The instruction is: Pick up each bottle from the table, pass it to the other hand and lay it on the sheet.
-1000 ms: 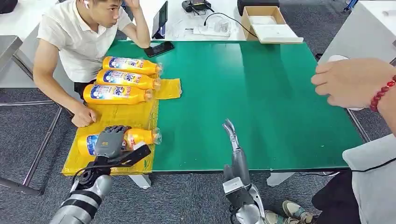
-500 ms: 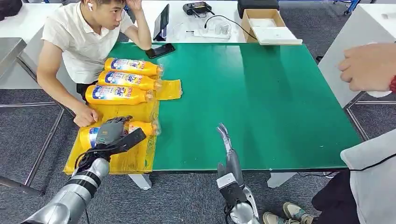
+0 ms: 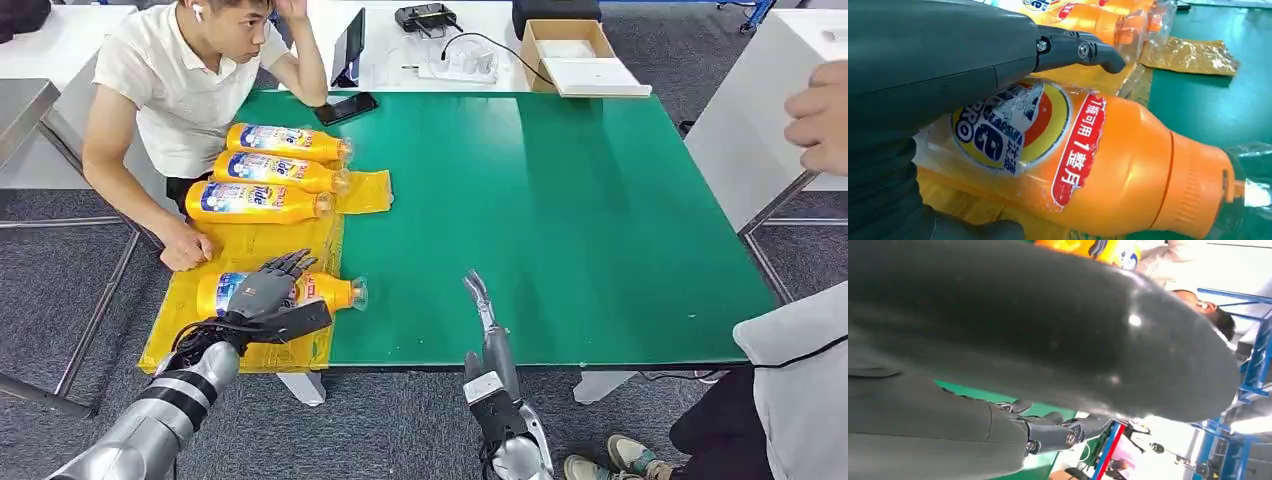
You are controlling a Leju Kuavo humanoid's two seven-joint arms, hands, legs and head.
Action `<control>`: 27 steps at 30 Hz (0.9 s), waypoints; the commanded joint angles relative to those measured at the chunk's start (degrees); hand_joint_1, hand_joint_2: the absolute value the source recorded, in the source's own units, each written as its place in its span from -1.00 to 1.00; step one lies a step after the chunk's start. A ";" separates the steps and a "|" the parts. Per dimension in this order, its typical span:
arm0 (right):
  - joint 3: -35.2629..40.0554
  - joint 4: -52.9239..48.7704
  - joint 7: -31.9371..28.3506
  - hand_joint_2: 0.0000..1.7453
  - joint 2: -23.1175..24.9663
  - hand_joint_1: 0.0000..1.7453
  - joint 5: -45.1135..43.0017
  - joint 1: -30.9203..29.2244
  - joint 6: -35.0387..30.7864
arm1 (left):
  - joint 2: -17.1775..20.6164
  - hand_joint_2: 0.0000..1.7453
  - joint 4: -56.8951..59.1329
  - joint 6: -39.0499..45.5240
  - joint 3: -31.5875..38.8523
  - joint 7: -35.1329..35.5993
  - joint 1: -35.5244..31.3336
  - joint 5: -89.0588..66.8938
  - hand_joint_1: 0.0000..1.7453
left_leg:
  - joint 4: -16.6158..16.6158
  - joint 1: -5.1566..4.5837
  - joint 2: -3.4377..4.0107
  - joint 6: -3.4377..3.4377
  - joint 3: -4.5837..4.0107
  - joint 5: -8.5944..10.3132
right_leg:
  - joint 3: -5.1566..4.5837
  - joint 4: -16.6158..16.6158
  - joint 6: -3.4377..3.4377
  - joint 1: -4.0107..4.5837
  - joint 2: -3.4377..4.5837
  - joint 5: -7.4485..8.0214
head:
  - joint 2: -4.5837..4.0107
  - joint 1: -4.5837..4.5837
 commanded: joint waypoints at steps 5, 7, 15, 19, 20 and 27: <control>-0.87 3.76 -0.33 -1.00 0.13 -1.00 -0.19 -1.51 -0.27 | 0.25 1.00 -4.76 7.86 -3.35 -0.73 5.23 1.63 -1.00 | -0.09 0.02 0.28 -0.08 0.18 -0.06 | 0.10 -0.08 -0.10 0.04 0.16 0.00 | 0.00 0.00; -1.13 3.23 -0.26 -1.00 0.05 -1.00 -0.28 -0.75 -0.55 | -1.33 1.00 -11.12 14.17 -1.93 -1.36 8.03 2.61 -1.00 | -0.08 -0.01 0.17 -0.04 0.14 -0.04 | 0.08 -0.06 -0.05 0.00 0.10 -0.01 | -0.02 0.00; -0.60 3.72 -1.31 -1.00 -0.48 -1.00 -1.15 -0.29 -1.91 | -4.01 1.00 -33.01 10.35 -0.78 -13.72 17.92 28.15 -1.00 | 0.01 0.02 0.23 -0.06 -0.16 -0.16 | -0.25 -0.02 -0.08 0.04 0.06 -0.13 | 0.00 0.00; -0.16 3.75 -1.44 -1.00 -0.69 -1.00 -1.31 -0.28 -2.00 | -3.89 1.00 -37.81 9.89 -0.34 -17.12 19.68 33.70 -1.00 | 0.02 0.03 0.23 -0.03 -0.40 -0.09 | -0.48 -0.03 -0.04 0.05 0.06 -0.04 | -0.02 0.02; -0.10 3.84 -1.44 -1.00 -0.70 -1.00 -1.34 -0.40 -1.94 | -3.52 1.00 -38.19 9.43 -0.35 -17.68 19.84 34.15 -1.00 | 0.01 0.05 0.25 -0.06 -0.30 -0.15 | -0.37 -0.04 -0.08 0.08 0.04 -0.09 | 0.00 0.00; -0.08 2.82 -1.66 -1.00 -0.63 -1.00 -1.49 0.17 -2.08 | -4.61 1.00 -43.36 1.96 6.92 -20.66 23.87 48.02 -1.00 | 0.00 0.06 0.35 -0.05 -0.44 -0.11 | -0.56 -0.04 -0.06 0.08 0.15 -0.03 | -0.02 0.00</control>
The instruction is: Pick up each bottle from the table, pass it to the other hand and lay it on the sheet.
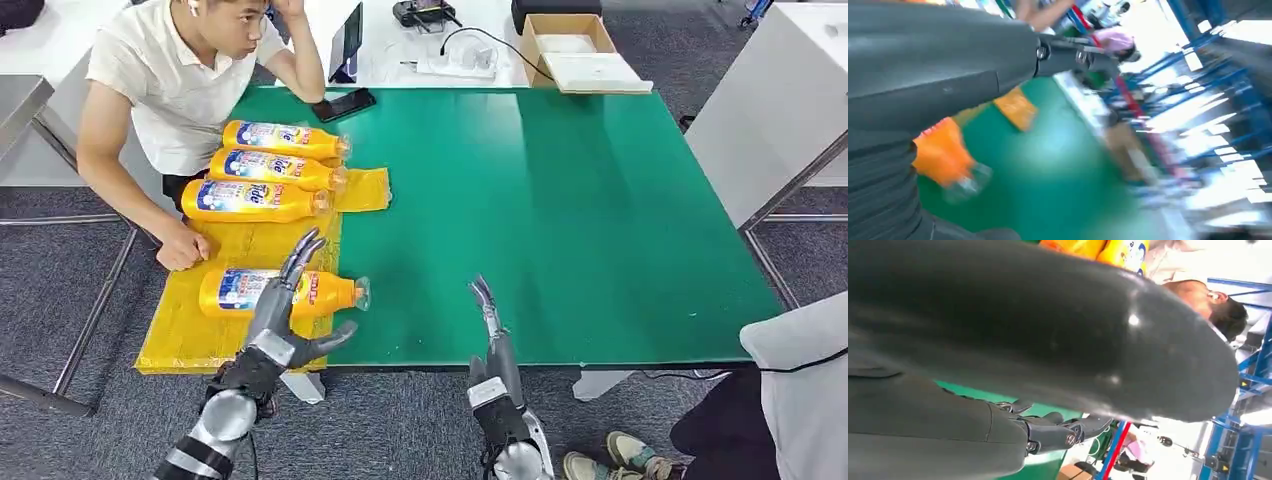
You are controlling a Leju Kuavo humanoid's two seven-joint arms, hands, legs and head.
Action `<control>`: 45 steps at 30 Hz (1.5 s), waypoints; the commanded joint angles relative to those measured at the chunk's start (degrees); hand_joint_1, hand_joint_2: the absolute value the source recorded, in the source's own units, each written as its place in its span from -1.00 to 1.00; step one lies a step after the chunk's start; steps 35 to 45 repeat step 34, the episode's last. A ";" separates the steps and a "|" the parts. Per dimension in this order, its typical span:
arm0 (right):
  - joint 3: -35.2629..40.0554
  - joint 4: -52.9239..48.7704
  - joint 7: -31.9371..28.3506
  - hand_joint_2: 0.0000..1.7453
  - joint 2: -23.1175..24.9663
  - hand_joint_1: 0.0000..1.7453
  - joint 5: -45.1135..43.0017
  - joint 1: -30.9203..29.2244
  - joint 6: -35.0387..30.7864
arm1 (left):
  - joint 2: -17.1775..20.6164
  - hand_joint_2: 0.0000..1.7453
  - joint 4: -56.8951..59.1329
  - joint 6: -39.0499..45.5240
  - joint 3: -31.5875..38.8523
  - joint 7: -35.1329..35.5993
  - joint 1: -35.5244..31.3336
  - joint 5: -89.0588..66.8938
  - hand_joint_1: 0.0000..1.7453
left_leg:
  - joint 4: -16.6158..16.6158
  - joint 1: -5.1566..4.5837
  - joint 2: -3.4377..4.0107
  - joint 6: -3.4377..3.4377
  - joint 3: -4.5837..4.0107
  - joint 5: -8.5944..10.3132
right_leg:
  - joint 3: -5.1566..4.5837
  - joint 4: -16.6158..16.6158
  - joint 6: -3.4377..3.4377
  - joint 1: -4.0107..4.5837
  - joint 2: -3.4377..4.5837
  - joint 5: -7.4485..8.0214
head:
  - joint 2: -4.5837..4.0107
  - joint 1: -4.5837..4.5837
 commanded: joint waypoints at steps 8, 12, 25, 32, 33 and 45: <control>-2.91 -3.40 -2.42 -1.00 0.31 -1.00 -10.48 2.47 6.75 | -6.14 1.00 -14.19 -8.13 11.67 -0.43 10.32 18.96 -1.00 | -0.03 0.01 0.11 -0.04 0.16 -0.09 | 0.13 -0.02 -0.06 0.02 0.02 -0.08 | 0.00 0.02; -3.68 -9.15 -3.41 -1.00 1.84 -1.00 -11.19 5.23 5.81 | -8.56 1.00 -15.15 -5.07 9.92 0.81 13.30 20.28 -1.00 | -0.01 0.00 0.13 -0.06 0.28 -0.18 | 0.25 0.00 -0.09 0.01 0.02 -0.17 | -0.02 0.02; 1.07 -11.74 1.39 -1.00 1.58 -1.00 -11.54 8.37 1.74 | -8.81 1.00 -14.58 8.00 1.57 -2.51 17.54 14.90 -1.00 | -0.06 0.00 0.07 -0.10 0.30 -0.21 | 0.26 -0.05 -0.11 0.03 -0.06 -0.19 | -0.02 0.00; 9.46 -10.93 6.29 -1.00 -0.46 -1.00 -13.26 5.87 -0.77 | -5.80 1.00 -22.29 0.56 3.11 -9.20 24.93 17.08 -1.00 | -0.04 -0.01 0.30 -0.08 0.07 -0.15 | -0.01 -0.04 -0.06 0.01 0.21 -0.05 | 0.00 0.02; 10.81 -11.44 5.89 -1.00 -1.78 -1.00 -14.75 5.63 2.97 | -6.83 1.00 -22.67 0.01 5.13 -9.31 25.75 17.67 -1.00 | -0.04 0.02 0.39 -0.13 0.23 -0.26 | 0.15 -0.02 -0.12 0.04 0.26 -0.13 | -0.02 0.04; 10.73 -11.41 5.77 -1.00 -1.83 -1.00 -14.80 5.73 3.08 | -6.88 1.00 -22.78 -0.59 5.71 -9.26 25.90 17.94 -1.00 | -0.04 0.01 0.38 -0.10 0.14 -0.21 | 0.05 -0.04 -0.09 0.02 0.26 -0.08 | 0.00 0.02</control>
